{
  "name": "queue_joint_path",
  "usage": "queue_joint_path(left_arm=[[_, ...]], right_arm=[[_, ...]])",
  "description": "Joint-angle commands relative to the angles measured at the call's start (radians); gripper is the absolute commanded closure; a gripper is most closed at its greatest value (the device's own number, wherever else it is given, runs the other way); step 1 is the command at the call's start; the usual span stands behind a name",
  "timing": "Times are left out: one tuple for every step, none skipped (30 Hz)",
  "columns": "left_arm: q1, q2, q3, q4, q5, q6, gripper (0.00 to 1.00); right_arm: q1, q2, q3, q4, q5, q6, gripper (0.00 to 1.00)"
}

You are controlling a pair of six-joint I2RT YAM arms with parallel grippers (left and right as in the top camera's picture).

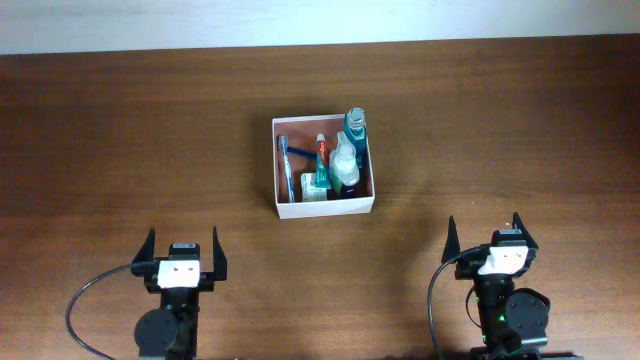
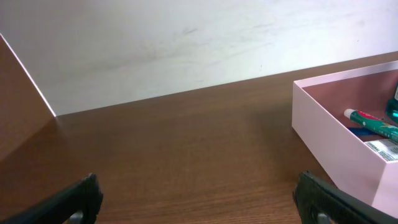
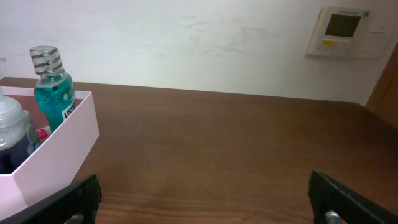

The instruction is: Pack container

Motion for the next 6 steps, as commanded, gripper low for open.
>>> queue_joint_path(left_arm=[[-0.005, -0.009, -0.003, -0.003, 0.011, 0.016, 0.01], [-0.005, -0.009, -0.003, -0.003, 0.011, 0.016, 0.01], [-0.005, -0.009, -0.003, -0.003, 0.011, 0.016, 0.01], [-0.005, -0.009, -0.003, -0.003, 0.011, 0.016, 0.01], [-0.005, -0.009, -0.003, -0.003, 0.011, 0.016, 0.01], [-0.005, -0.009, -0.003, -0.003, 0.011, 0.016, 0.01]], right_arm=[[-0.006, -0.010, -0.005, -0.008, 0.001, 0.001, 0.01], [-0.006, -0.010, -0.005, -0.008, 0.001, 0.001, 0.01], [-0.006, -0.010, -0.005, -0.008, 0.001, 0.001, 0.01], [-0.006, -0.010, -0.005, -0.008, 0.001, 0.001, 0.01], [-0.006, -0.010, -0.005, -0.008, 0.001, 0.001, 0.02], [-0.006, -0.010, -0.005, -0.008, 0.001, 0.001, 0.01]])
